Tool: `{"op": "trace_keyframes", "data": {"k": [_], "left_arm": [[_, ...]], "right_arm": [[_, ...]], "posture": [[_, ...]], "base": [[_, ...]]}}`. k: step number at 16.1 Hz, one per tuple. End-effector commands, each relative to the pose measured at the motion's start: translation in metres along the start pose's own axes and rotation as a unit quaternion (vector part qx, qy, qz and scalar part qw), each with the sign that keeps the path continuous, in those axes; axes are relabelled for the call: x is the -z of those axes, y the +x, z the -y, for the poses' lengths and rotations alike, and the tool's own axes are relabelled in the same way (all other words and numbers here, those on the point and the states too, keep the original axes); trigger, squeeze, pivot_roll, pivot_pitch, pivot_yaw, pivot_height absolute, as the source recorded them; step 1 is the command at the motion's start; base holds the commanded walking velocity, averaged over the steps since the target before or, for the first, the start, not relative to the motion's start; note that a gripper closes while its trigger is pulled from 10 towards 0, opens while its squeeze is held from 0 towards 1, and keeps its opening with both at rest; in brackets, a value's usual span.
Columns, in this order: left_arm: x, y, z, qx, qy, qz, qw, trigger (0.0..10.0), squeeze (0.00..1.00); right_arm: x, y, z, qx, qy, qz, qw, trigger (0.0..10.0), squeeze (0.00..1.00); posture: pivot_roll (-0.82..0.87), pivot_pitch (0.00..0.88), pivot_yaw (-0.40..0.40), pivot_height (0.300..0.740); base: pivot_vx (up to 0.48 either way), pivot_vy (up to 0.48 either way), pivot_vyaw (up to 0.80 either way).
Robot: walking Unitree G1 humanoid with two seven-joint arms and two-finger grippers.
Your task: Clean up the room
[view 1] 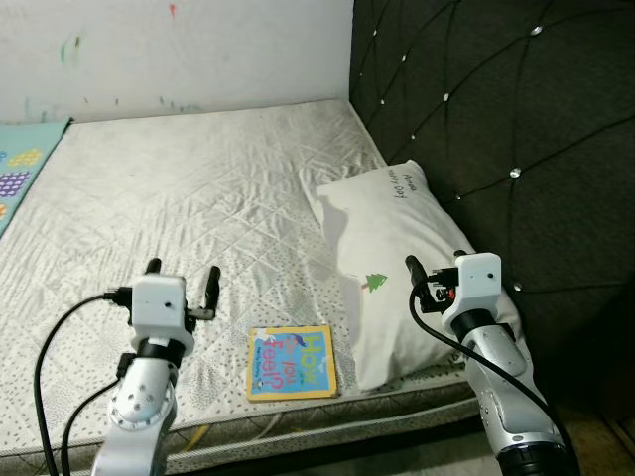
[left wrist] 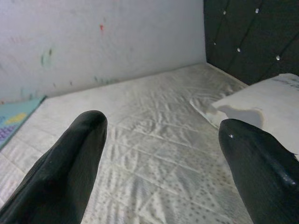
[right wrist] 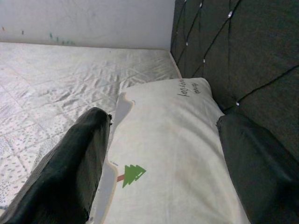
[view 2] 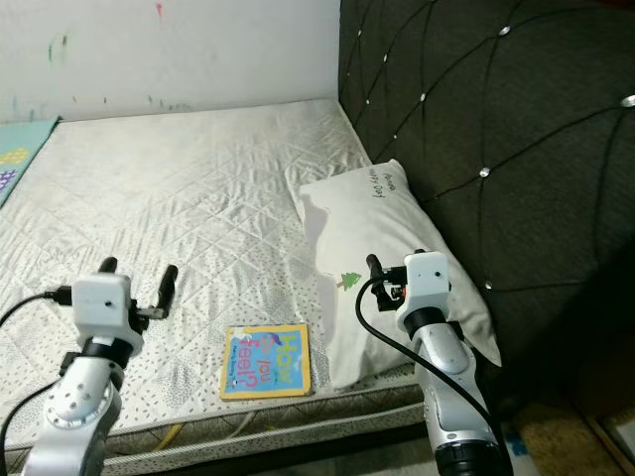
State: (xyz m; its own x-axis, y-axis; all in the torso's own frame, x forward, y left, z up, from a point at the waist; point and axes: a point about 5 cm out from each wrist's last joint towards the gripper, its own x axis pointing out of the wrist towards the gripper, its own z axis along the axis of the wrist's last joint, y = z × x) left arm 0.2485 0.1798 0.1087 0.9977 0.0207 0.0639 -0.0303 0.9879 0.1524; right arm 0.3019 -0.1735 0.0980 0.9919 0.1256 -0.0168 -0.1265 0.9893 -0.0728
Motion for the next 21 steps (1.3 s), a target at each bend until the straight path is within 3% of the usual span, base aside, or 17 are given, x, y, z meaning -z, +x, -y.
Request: {"op": "trace_keyframes", "data": {"k": [1,6,7,12,16,21], "left_arm": [[0.002,-0.002,0.007,0.006,-0.004,-0.012,1.000,10.0,0.00],[0.007,-0.005,0.016,0.037,-0.018,-0.020,0.999,10.0,0.00],[0.009,-0.005,0.017,0.039,-0.037,-0.029,0.998,10.0,0.00],[0.014,-0.002,0.026,0.057,-0.056,-0.040,0.996,10.0,0.00],[0.012,-0.004,0.034,0.061,-0.071,-0.041,0.995,10.0,0.00],[0.012,-0.001,0.034,0.052,-0.080,-0.043,0.995,10.0,0.00]], "right_arm": [[-0.007,0.001,-0.004,-0.016,-0.004,0.013,1.000,10.0,0.00],[-0.006,0.000,-0.013,-0.029,-0.017,0.019,0.999,10.0,0.00],[-0.006,-0.001,-0.014,-0.035,-0.015,0.019,0.999,10.0,0.00],[-0.009,0.000,-0.011,-0.034,-0.018,0.022,0.999,10.0,0.00],[-0.009,-0.001,-0.008,-0.032,-0.023,0.016,0.999,10.0,0.00],[-0.010,0.003,-0.012,-0.038,-0.015,0.014,0.999,10.0,0.00]], "posture": [[-0.04,0.000,0.041,0.740],[-0.05,0.000,0.042,0.740],[-0.05,0.000,0.046,0.740],[-0.08,0.000,0.036,0.740],[-0.07,0.000,0.015,0.740],[-0.07,0.000,0.001,0.740]], "base": [[0.000,0.000,0.00],[0.000,0.000,0.64],[0.000,0.000,0.80],[0.000,0.000,0.28],[0.000,0.000,0.79],[0.000,0.290,0.00]]}}
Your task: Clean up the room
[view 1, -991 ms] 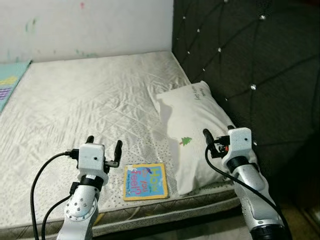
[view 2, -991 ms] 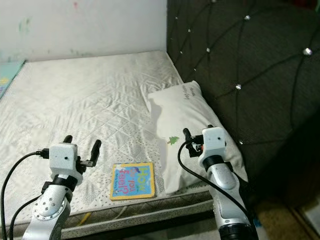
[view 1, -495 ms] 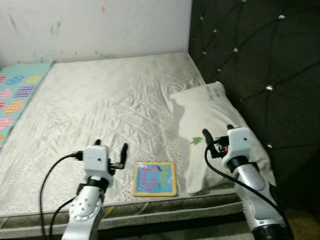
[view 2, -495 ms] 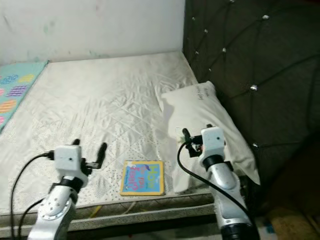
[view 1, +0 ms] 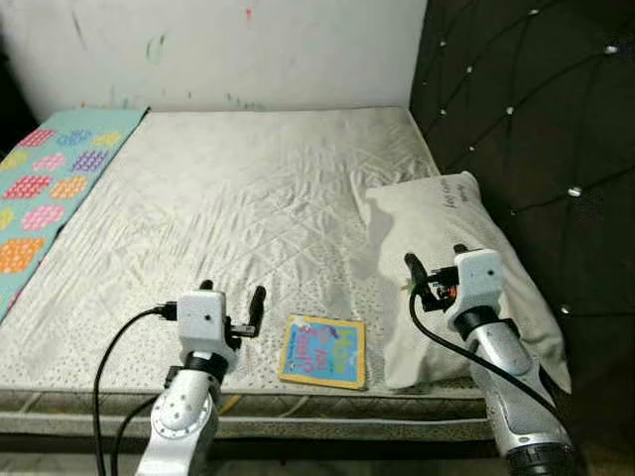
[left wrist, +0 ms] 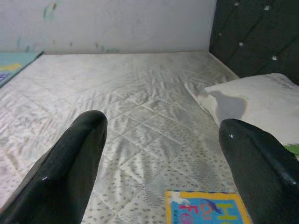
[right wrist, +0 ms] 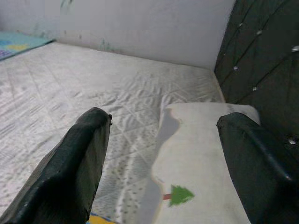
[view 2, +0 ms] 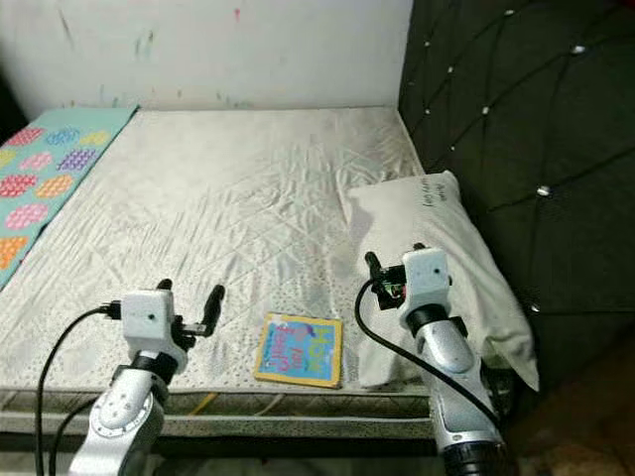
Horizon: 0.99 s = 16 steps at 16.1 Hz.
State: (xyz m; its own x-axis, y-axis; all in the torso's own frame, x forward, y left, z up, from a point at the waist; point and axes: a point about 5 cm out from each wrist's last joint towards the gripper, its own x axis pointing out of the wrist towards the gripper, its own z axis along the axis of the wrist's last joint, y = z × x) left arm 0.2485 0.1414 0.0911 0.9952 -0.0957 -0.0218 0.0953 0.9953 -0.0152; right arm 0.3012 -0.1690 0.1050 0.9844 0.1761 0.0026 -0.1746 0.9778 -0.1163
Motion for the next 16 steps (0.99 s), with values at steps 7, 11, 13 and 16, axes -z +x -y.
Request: {"op": "trace_keyframes", "data": {"k": [7,11,13,16], "left_arm": [[-0.0002,0.0010,-0.0059,-0.010,0.006,-0.007,1.000,10.0,0.00],[-0.0005,0.0017,-0.0054,-0.010,0.007,-0.008,1.000,10.0,0.00],[-0.0012,0.0020,-0.0059,-0.011,0.005,-0.006,1.000,10.0,0.00],[-0.0045,-0.0012,-0.0004,0.027,-0.003,0.002,1.000,10.0,0.00]], "right_arm": [[-0.0042,0.0041,-0.0015,-0.004,0.003,0.000,1.000,10.0,0.00],[-0.0042,0.0041,-0.0023,-0.003,0.005,0.000,1.000,10.0,0.00],[-0.0036,0.0041,-0.0031,-0.003,0.009,-0.001,1.000,10.0,0.00],[-0.0037,0.0046,-0.0040,-0.004,0.007,-0.001,1.000,10.0,0.00]], "posture": [[-0.08,0.000,0.006,0.740],[-0.08,0.000,0.008,0.740],[-0.07,0.000,0.008,0.740],[-0.07,0.000,0.008,0.740]], "base": [[0.000,0.475,0.00],[0.000,0.480,0.00],[0.000,0.384,0.00],[0.000,0.000,0.00]]}}
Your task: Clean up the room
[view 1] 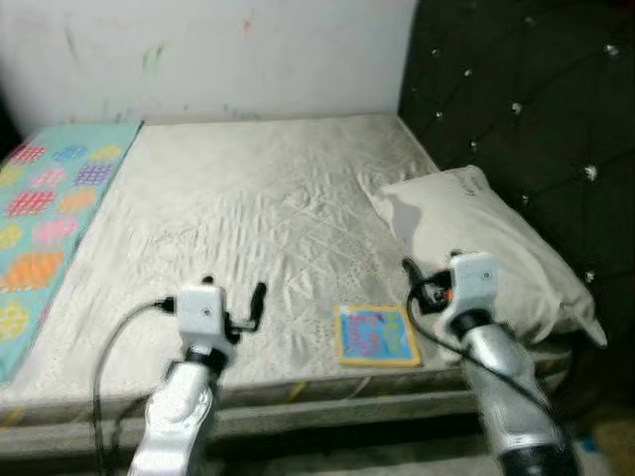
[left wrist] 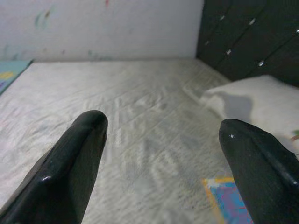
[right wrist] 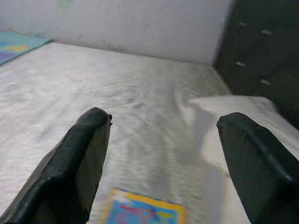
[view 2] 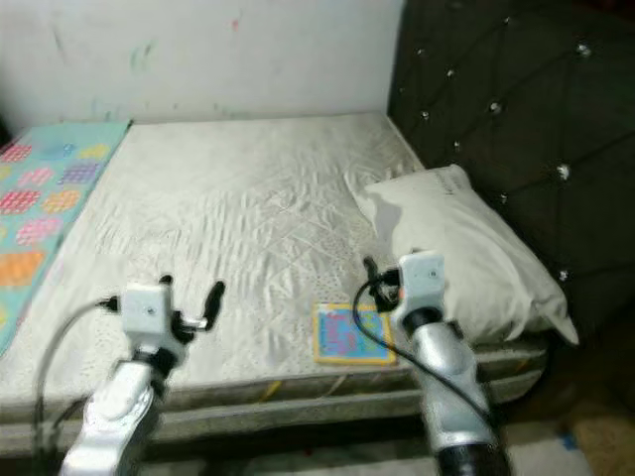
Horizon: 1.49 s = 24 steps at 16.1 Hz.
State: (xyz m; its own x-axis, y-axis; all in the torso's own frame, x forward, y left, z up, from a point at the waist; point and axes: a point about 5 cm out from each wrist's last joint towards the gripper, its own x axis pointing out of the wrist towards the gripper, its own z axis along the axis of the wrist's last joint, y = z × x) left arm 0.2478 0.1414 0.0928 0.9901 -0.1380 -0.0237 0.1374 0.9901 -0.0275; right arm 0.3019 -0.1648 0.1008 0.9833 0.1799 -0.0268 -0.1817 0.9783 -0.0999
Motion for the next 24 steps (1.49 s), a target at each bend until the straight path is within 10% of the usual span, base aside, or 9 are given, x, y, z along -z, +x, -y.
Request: {"op": "trace_keyframes", "data": {"k": [1,24], "left_arm": [[-0.0022,-0.0008,0.0007,0.009,-0.003,0.005,1.000,10.0,0.00],[0.0002,-0.0012,0.0058,0.022,-0.028,-0.007,0.999,10.0,0.00]], "right_arm": [[-0.0075,0.0032,0.0001,-0.003,0.000,0.014,1.000,10.0,0.00],[-0.0059,0.0028,-0.0037,-0.006,0.003,0.013,1.000,10.0,0.00]], "posture": [[-0.07,0.000,0.008,0.740],[-0.06,0.000,0.017,0.740]], "base": [[0.000,0.000,0.00],[0.188,0.017,0.00]]}}
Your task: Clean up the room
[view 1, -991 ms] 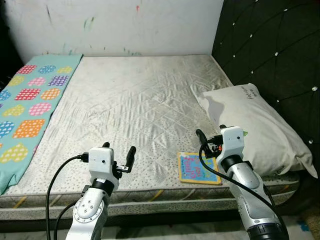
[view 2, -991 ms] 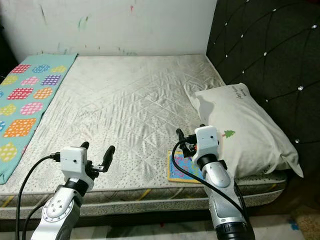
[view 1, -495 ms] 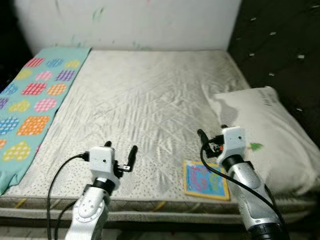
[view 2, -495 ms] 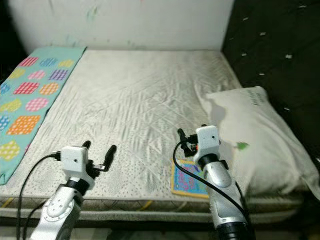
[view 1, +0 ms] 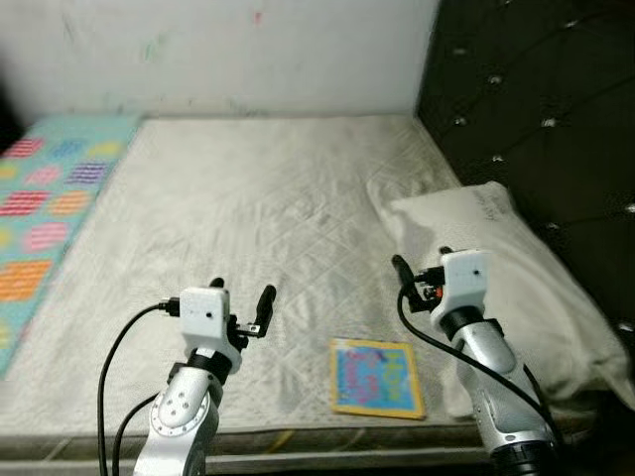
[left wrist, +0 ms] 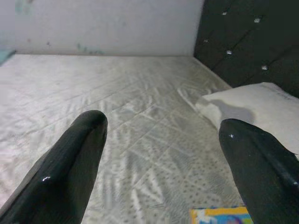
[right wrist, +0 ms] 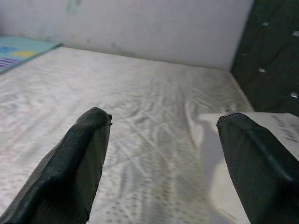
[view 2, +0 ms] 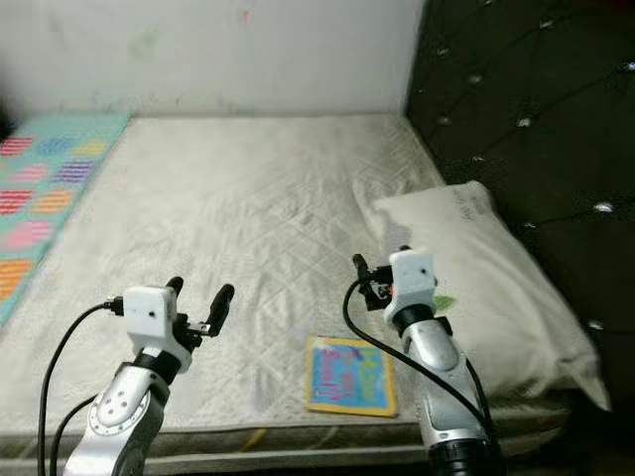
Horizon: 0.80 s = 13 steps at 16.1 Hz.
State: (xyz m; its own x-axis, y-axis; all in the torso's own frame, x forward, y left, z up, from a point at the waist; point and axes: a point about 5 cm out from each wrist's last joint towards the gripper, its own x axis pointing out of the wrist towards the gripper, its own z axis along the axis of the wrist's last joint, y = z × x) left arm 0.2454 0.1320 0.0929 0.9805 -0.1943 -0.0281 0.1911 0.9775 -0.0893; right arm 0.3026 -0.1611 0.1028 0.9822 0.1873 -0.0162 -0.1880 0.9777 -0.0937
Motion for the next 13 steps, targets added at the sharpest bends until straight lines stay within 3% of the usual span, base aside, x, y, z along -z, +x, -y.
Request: {"op": "trace_keyframes", "data": {"k": [1,13], "left_arm": [[-0.0005,-0.0001,-0.0036,-0.006,0.001,-0.002,1.000,10.0,0.00],[0.0008,0.0014,-0.0050,-0.016,0.001,-0.009,1.000,10.0,0.00]], "right_arm": [[-0.0037,0.0019,-0.0007,-0.003,0.000,0.008,1.000,10.0,0.00],[-0.0047,0.0042,-0.0013,-0.007,-0.003,0.009,1.000,10.0,0.00]], "posture": [[-0.06,0.000,0.018,0.740],[-0.07,0.000,0.013,0.740]], "base": [[0.000,0.442,0.00],[0.000,0.480,0.00]]}}
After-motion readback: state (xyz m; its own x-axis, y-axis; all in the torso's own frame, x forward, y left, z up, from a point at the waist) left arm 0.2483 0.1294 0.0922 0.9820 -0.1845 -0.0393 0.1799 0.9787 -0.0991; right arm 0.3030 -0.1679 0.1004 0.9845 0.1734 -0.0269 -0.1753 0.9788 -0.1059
